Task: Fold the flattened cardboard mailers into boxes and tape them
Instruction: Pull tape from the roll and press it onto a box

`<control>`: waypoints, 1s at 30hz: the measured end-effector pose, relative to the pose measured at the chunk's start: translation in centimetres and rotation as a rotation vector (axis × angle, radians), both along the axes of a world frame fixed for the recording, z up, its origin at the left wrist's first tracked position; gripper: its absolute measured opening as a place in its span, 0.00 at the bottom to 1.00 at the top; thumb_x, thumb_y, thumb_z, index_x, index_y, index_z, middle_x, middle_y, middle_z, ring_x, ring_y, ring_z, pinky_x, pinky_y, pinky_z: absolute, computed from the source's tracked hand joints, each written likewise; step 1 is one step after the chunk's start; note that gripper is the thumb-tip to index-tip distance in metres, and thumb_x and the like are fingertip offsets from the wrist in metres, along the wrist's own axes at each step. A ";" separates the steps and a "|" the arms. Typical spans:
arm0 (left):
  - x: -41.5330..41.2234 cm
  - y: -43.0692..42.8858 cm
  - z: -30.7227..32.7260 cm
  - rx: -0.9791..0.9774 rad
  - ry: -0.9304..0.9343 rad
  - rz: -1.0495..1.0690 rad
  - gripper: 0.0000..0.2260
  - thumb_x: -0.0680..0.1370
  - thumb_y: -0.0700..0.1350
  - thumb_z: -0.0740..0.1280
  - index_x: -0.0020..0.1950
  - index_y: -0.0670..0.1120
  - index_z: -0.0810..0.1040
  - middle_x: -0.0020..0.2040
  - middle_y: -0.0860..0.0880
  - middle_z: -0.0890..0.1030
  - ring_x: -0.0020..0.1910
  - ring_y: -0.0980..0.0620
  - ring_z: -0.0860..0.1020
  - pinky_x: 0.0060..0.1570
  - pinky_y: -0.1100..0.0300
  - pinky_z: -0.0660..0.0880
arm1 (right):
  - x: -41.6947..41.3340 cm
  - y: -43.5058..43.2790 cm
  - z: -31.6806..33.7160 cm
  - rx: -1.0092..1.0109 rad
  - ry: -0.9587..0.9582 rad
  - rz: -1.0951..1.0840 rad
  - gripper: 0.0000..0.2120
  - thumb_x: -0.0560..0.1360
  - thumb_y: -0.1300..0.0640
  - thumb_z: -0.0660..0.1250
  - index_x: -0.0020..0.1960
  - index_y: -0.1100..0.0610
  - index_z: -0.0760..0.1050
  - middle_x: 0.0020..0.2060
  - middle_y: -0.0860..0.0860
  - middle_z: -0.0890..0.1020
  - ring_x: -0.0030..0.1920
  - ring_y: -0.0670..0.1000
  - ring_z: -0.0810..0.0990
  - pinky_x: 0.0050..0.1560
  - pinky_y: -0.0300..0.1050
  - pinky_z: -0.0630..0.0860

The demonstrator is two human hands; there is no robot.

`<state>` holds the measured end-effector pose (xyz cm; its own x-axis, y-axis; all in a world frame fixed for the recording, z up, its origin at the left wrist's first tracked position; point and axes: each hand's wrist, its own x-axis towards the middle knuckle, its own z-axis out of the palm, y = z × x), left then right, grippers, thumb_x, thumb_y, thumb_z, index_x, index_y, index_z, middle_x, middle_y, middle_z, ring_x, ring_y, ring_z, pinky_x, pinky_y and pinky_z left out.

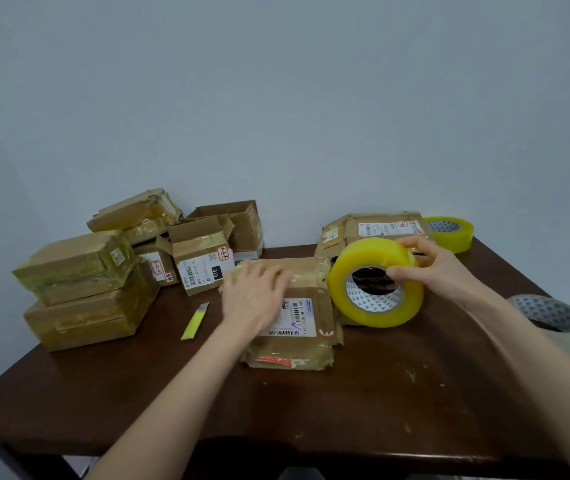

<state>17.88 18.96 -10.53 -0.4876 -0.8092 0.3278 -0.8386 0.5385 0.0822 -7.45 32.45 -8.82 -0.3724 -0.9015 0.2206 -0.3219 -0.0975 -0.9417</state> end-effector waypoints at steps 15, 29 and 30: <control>-4.4 2.6 1.4 0.010 -0.019 -0.291 0.27 0.81 0.52 0.54 0.78 0.48 0.53 0.78 0.50 0.55 0.76 0.53 0.56 0.74 0.53 0.55 | 0.9 -0.9 -1.0 -0.058 0.054 0.046 0.18 0.70 0.57 0.75 0.54 0.41 0.76 0.47 0.44 0.83 0.44 0.42 0.83 0.45 0.35 0.76; -3.5 0.4 0.0 -0.162 -0.122 -0.357 0.26 0.82 0.57 0.53 0.78 0.53 0.52 0.78 0.54 0.56 0.76 0.55 0.57 0.70 0.57 0.59 | 0.1 -0.7 -0.3 -0.004 0.101 0.070 0.24 0.67 0.58 0.77 0.58 0.40 0.74 0.56 0.45 0.81 0.56 0.46 0.79 0.56 0.42 0.74; -3.4 0.2 -0.1 -0.170 -0.120 -0.363 0.26 0.82 0.57 0.53 0.78 0.53 0.52 0.78 0.54 0.57 0.75 0.55 0.57 0.70 0.57 0.59 | 0.1 -0.6 -0.3 0.002 0.112 0.065 0.25 0.67 0.58 0.77 0.59 0.41 0.74 0.56 0.45 0.80 0.57 0.47 0.79 0.56 0.42 0.73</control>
